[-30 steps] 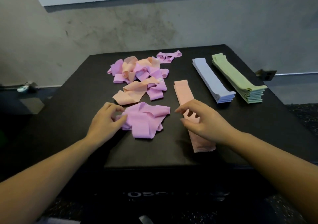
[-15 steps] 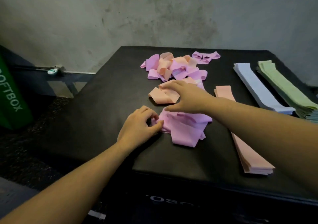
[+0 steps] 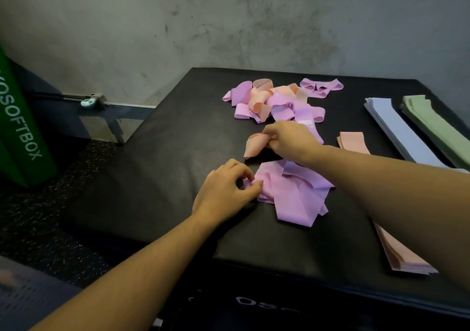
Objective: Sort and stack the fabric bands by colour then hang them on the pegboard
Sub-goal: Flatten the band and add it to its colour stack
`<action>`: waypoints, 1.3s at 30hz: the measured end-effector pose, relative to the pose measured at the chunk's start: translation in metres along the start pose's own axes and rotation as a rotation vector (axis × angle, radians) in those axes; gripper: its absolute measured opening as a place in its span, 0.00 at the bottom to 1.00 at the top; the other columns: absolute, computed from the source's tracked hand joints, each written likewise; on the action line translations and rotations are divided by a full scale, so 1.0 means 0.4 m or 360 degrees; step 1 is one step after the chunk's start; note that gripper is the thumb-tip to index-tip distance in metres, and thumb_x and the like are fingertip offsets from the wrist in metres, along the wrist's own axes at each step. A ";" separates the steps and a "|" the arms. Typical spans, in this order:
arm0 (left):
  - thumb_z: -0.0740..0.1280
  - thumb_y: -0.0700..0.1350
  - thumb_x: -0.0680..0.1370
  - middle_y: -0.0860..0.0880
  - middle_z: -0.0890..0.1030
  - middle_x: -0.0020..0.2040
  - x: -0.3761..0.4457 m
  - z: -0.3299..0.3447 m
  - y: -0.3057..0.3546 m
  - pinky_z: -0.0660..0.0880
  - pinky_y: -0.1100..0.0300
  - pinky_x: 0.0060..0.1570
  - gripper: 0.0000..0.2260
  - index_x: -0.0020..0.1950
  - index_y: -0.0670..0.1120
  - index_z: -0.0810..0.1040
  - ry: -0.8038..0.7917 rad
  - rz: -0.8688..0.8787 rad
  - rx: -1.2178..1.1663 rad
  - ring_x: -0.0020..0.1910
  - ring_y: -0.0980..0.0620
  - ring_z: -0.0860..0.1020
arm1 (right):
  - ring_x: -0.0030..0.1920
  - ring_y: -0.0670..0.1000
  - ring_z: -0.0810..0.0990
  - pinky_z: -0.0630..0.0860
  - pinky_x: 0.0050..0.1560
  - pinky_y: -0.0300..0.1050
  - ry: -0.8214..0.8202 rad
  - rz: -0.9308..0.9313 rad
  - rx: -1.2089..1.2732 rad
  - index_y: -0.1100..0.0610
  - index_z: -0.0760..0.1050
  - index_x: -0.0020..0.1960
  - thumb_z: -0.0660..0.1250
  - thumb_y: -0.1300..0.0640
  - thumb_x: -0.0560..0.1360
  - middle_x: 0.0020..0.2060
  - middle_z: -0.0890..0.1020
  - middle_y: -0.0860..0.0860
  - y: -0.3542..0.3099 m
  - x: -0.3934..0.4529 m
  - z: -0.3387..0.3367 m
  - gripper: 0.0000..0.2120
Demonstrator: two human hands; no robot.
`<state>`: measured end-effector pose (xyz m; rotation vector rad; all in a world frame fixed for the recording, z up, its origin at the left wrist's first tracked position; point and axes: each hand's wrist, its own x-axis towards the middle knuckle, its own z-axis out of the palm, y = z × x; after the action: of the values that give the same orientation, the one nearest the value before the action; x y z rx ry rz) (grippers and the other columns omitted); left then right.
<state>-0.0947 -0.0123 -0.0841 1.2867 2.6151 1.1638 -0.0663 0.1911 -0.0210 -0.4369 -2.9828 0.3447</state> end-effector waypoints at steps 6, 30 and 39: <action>0.71 0.58 0.77 0.60 0.75 0.49 -0.002 -0.012 0.009 0.71 0.64 0.41 0.07 0.48 0.58 0.76 -0.0038 -0.0137 -0.0259 0.42 0.63 0.75 | 0.51 0.49 0.75 0.71 0.52 0.41 0.0267 -0.0091 0.0558 0.59 0.82 0.56 0.64 0.64 0.79 0.51 0.79 0.48 -0.068 -0.092 -0.100 0.10; 0.73 0.44 0.78 0.49 0.86 0.49 -0.161 -0.132 0.470 0.78 0.61 0.42 0.08 0.56 0.52 0.82 -0.0043 -0.0196 -0.1526 0.46 0.53 0.84 | 0.51 0.53 0.84 0.80 0.45 0.49 0.0122 0.0082 0.2106 0.55 0.73 0.66 0.67 0.58 0.81 0.54 0.84 0.57 -0.074 -0.585 -0.290 0.14; 0.69 0.47 0.81 0.48 0.85 0.50 -0.219 -0.140 0.570 0.77 0.61 0.36 0.06 0.55 0.47 0.83 -0.0165 -0.0404 -0.1622 0.43 0.53 0.81 | 0.48 0.56 0.85 0.82 0.47 0.51 0.0034 0.0322 0.2217 0.59 0.77 0.61 0.67 0.58 0.81 0.53 0.85 0.58 -0.028 -0.710 -0.334 0.10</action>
<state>0.1017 -0.0184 0.0712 0.7239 1.5744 1.8838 0.2199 0.1248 0.0905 -0.4866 -1.9209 2.0855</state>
